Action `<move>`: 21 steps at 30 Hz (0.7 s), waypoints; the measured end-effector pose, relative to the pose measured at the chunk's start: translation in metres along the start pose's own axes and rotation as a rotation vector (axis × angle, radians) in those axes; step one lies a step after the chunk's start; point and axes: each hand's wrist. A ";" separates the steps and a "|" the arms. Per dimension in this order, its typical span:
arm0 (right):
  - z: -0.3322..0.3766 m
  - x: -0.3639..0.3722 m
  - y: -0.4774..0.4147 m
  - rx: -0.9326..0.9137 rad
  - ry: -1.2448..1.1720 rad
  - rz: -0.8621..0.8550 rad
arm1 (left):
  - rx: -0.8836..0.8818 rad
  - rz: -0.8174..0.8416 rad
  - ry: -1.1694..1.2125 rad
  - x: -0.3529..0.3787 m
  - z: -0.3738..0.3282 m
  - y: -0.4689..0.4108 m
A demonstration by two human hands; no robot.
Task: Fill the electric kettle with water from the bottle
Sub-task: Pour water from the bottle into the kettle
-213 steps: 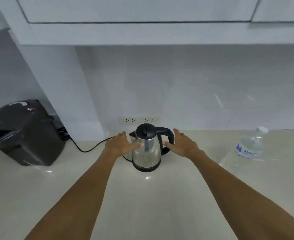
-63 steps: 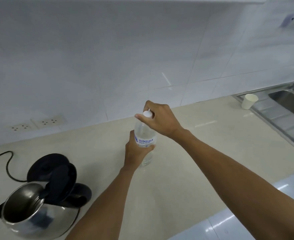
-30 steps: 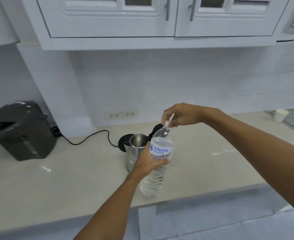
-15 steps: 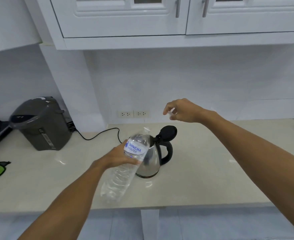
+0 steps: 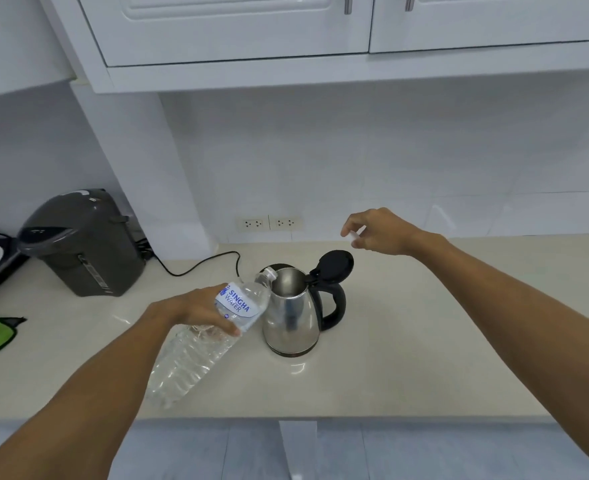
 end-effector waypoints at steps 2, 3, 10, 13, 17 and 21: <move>0.002 0.005 -0.004 -0.004 0.005 0.001 | -0.009 0.020 -0.022 -0.003 -0.002 0.001; 0.004 0.006 -0.005 -0.005 0.004 0.001 | -0.012 0.031 -0.034 -0.004 -0.004 0.001; 0.008 0.013 -0.005 -0.007 -0.022 -0.002 | 0.020 0.121 -0.088 -0.008 -0.012 -0.005; 0.006 0.014 -0.002 0.003 -0.025 -0.005 | 0.018 0.157 -0.107 -0.012 -0.012 -0.009; 0.002 0.013 0.002 0.015 -0.028 -0.017 | 0.006 0.184 -0.125 -0.016 -0.016 -0.009; -0.002 0.013 0.005 0.025 -0.028 -0.028 | -0.019 0.181 -0.144 -0.019 -0.013 -0.011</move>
Point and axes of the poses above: each hand's wrist, its own y-axis away from the middle knuckle, its own x-axis out of the palm, z = x × y, and after that the axes turned 1 degree about -x, right-handed
